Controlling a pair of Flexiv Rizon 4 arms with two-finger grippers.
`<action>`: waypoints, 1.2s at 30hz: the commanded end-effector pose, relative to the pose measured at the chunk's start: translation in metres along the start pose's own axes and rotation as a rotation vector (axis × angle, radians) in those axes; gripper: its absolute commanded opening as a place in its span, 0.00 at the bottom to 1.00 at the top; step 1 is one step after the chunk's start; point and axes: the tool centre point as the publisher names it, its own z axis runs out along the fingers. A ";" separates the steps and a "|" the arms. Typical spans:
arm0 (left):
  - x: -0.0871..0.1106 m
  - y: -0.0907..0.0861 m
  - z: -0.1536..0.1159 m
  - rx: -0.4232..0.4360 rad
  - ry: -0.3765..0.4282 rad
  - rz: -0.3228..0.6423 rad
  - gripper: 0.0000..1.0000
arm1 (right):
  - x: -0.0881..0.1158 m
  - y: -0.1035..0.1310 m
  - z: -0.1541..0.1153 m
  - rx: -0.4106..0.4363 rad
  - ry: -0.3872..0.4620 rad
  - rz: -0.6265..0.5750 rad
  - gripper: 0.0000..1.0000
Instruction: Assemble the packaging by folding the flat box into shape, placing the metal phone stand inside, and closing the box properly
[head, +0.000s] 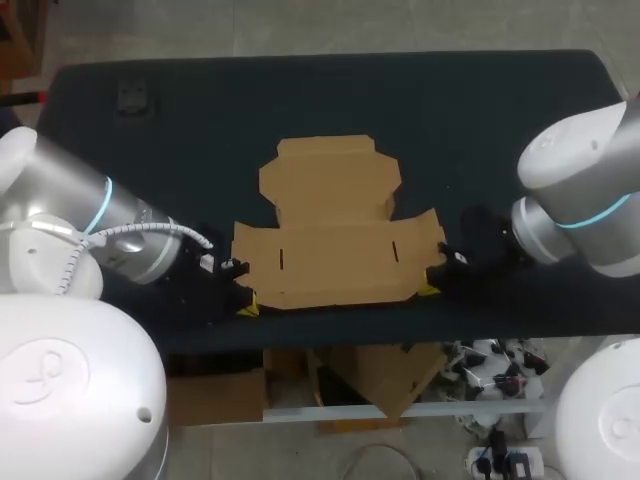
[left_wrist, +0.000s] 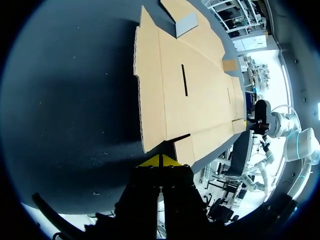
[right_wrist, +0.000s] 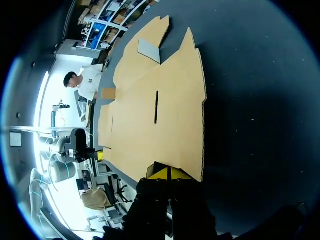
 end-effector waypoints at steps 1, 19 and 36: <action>0.002 0.003 0.000 0.007 -0.019 -0.004 0.00 | 0.000 -0.003 -0.003 -0.005 0.004 0.003 0.00; 0.010 0.004 -0.005 0.006 -0.064 -0.004 0.00 | 0.003 0.001 -0.010 -0.013 0.012 0.016 0.00; 0.013 -0.001 -0.006 0.000 -0.085 -0.009 0.00 | 0.008 0.005 -0.007 -0.005 0.004 0.000 0.00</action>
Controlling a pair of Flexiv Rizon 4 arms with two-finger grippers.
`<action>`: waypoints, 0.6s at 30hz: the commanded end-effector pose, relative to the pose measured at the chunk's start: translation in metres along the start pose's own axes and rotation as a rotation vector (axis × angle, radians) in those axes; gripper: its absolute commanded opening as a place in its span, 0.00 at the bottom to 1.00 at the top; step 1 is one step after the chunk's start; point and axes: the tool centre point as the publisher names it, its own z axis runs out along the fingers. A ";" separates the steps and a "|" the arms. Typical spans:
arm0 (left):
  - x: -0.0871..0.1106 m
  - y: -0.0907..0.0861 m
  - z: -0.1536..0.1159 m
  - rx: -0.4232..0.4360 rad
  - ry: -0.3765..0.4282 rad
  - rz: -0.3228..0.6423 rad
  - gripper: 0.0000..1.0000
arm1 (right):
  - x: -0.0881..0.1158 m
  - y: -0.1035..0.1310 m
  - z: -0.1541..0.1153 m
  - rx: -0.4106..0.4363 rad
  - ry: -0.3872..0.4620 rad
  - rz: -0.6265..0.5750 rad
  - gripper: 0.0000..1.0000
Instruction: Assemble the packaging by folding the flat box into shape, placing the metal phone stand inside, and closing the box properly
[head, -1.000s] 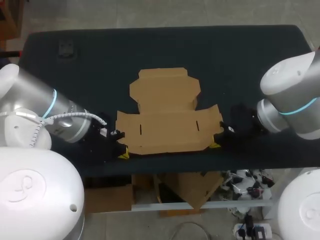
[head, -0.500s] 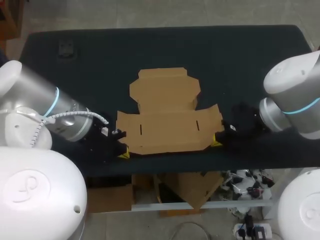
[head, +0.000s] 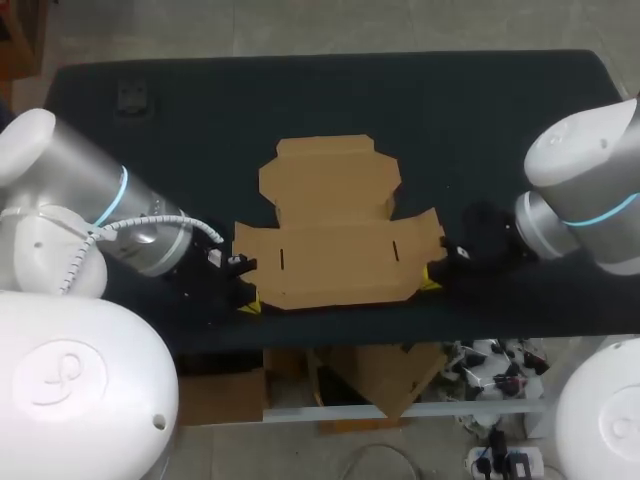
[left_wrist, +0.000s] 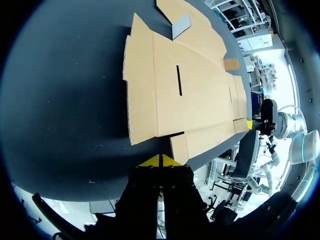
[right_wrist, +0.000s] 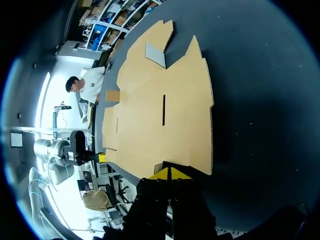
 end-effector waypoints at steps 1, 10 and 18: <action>0.002 -0.003 0.002 -0.003 -0.012 -0.004 0.00 | 0.001 0.002 0.001 0.006 -0.004 0.000 0.00; 0.000 -0.010 0.004 -0.009 -0.018 -0.031 0.00 | 0.001 0.001 0.001 0.007 -0.002 0.005 0.00; 0.004 -0.014 0.004 -0.014 -0.030 -0.035 0.00 | 0.004 0.005 0.002 0.011 -0.004 -0.001 0.00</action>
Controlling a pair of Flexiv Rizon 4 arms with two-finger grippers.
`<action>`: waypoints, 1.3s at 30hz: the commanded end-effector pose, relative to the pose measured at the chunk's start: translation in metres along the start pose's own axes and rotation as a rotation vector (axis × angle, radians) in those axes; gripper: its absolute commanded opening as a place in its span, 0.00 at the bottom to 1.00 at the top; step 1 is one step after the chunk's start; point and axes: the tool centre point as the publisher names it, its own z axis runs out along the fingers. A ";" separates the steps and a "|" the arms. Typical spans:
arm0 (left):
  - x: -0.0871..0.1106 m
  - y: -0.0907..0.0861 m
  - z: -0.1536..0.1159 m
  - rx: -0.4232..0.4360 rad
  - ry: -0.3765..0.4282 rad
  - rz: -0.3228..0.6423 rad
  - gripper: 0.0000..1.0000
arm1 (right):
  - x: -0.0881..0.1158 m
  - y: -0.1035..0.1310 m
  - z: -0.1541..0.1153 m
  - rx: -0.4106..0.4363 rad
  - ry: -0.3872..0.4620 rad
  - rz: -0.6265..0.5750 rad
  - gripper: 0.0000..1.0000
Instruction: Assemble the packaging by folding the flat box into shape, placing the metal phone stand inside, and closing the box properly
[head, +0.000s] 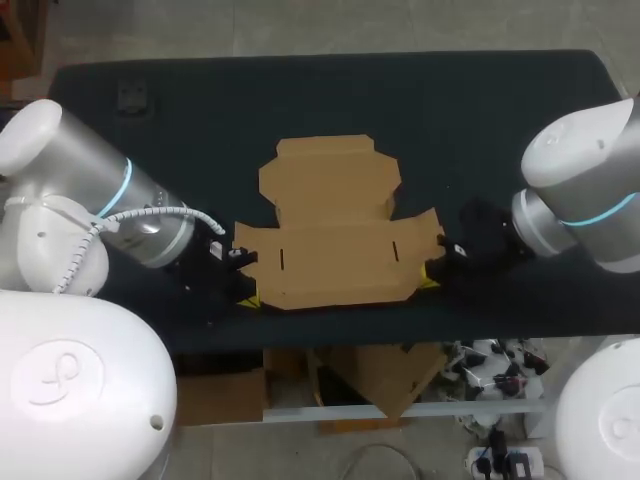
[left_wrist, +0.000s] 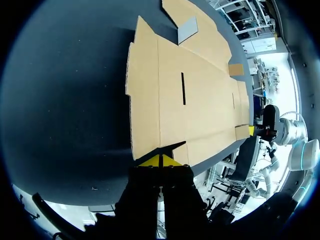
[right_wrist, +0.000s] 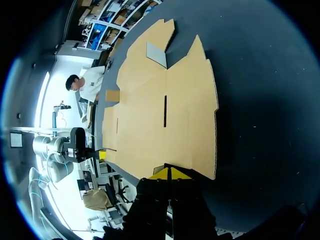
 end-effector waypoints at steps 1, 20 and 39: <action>0.005 -0.003 0.002 -0.006 -0.017 -0.002 0.00 | 0.002 0.002 0.001 0.005 0.000 -0.001 0.00; 0.021 -0.002 0.001 -0.009 -0.044 0.026 0.00 | 0.007 0.006 0.007 0.031 -0.015 -0.020 0.00; 0.032 -0.003 0.010 -0.011 -0.050 0.046 0.00 | 0.014 0.005 0.013 0.053 -0.026 -0.042 0.00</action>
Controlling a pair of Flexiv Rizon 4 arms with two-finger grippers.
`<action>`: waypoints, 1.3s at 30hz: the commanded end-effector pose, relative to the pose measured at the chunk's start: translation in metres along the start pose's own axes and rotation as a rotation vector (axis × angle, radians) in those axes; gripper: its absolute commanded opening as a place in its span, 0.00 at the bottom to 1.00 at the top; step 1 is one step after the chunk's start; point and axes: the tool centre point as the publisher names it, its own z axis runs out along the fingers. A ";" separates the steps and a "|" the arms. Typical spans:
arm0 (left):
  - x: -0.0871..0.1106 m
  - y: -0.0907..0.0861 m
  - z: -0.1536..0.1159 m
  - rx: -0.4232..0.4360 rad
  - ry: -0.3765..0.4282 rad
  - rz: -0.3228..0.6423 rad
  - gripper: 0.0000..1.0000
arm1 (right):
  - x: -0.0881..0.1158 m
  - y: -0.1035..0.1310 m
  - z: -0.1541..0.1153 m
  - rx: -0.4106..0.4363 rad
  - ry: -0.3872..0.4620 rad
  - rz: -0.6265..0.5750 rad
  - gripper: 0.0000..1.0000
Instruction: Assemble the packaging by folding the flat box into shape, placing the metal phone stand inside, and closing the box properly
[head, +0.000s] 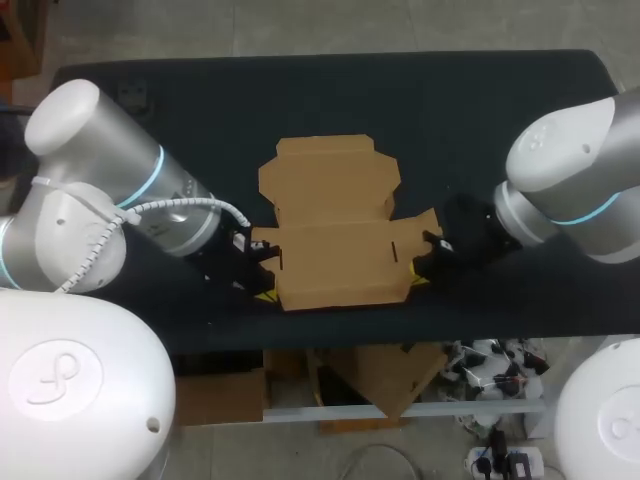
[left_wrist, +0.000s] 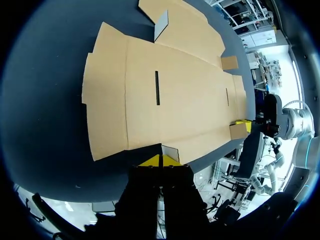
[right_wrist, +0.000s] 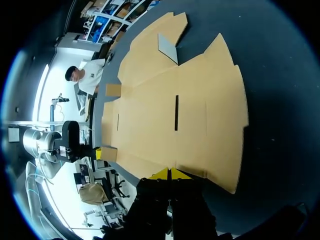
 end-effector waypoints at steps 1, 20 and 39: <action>0.003 -0.001 0.004 -0.001 -0.009 0.000 0.00 | 0.002 0.001 0.001 0.005 -0.003 -0.002 0.00; 0.008 0.002 0.007 0.006 -0.020 0.005 0.00 | 0.006 -0.004 0.001 0.008 -0.017 -0.012 0.00; 0.011 0.009 0.007 0.027 -0.032 0.005 0.00 | 0.014 -0.014 -0.002 -0.021 -0.058 -0.005 0.00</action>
